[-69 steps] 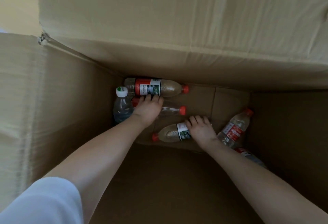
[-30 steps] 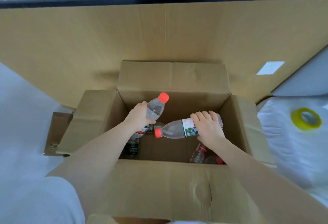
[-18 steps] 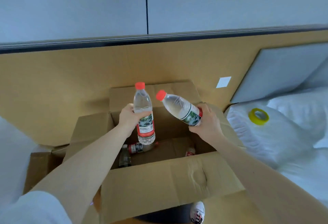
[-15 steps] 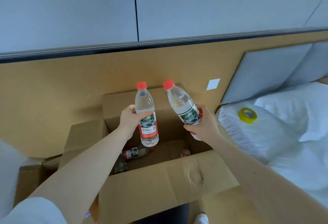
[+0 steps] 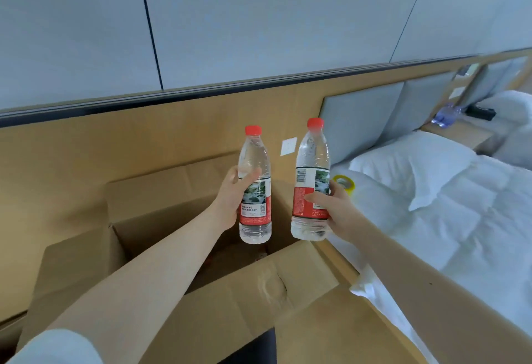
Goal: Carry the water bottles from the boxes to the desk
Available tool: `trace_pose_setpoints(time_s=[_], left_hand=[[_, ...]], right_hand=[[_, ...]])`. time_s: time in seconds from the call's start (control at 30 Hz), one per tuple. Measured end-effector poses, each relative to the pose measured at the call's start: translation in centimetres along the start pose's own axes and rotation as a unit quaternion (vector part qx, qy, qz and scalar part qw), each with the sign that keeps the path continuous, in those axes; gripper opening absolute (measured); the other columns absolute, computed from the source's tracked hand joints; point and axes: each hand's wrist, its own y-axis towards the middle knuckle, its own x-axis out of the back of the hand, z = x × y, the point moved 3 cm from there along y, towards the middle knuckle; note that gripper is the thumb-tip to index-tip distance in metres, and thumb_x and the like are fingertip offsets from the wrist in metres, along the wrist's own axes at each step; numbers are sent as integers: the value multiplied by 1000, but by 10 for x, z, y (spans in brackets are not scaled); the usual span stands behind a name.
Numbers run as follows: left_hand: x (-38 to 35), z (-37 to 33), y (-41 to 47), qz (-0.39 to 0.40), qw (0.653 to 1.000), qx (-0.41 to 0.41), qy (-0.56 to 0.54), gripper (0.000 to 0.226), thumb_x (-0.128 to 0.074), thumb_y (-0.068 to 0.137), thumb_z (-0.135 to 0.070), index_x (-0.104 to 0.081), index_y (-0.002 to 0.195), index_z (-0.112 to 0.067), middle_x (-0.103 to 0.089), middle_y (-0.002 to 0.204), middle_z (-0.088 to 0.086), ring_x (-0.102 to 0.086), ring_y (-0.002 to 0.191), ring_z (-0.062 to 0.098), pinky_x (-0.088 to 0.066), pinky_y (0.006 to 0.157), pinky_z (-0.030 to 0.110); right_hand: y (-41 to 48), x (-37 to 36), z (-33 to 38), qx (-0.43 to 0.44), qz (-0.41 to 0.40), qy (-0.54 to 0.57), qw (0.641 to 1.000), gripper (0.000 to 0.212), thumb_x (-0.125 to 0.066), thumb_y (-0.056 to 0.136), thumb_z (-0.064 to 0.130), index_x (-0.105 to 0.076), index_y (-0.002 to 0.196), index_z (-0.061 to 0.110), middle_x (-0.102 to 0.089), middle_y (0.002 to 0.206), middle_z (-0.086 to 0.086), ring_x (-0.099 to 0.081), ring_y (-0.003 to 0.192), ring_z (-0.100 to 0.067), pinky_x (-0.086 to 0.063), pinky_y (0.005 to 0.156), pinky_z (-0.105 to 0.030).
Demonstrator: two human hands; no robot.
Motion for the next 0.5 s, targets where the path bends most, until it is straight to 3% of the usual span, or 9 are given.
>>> trace_pose_setpoints(time_s=[0.1, 0.17, 0.23, 0.33, 0.5], left_hand=[[-40, 13, 2, 39, 999, 23, -7, 21, -59, 93, -33, -59, 108, -18, -69, 88, 4, -69, 71, 16, -55, 65, 29], [-70, 26, 3, 58, 997, 51, -6, 28, -56, 94, -41, -60, 106, -17, -67, 84, 6, -67, 66, 17, -54, 65, 30], [-105, 39, -1, 80, 993, 89, 4, 44, -55, 90, -53, -58, 112, -15, -66, 80, 6, -65, 64, 18, -54, 65, 32], [-158, 58, -11, 135, 983, 120, 14, 63, -60, 77, -62, -54, 122, -18, -67, 82, 8, -67, 71, 23, -58, 73, 40], [-256, 91, -34, 191, 972, 129, 36, 67, -63, 80, -62, -53, 128, -17, -68, 76, 5, -66, 64, 22, -53, 66, 36]], right_hand=[[-23, 34, -2, -10, -6, 102, 995, 55, -71, 73, 6, -52, 125, 1, -69, 91, -13, -70, 74, -22, -58, 64, -35], [-38, 60, -6, -26, -21, 170, 985, 60, -72, 76, 33, -54, 125, 3, -67, 92, -12, -67, 74, -23, -57, 67, -35], [-55, 89, -8, -18, -25, 202, 979, 61, -62, 76, 56, -59, 114, 8, -66, 89, -11, -65, 72, -22, -56, 70, -35], [-83, 139, -13, 2, -65, 215, 975, 61, -54, 74, 66, -63, 101, 13, -63, 83, -11, -63, 68, -21, -54, 70, -34], [-145, 223, -22, 14, -176, 182, 967, 100, -73, 44, 82, -63, 113, 10, -67, 93, -14, -65, 80, -28, -53, 81, -42]])
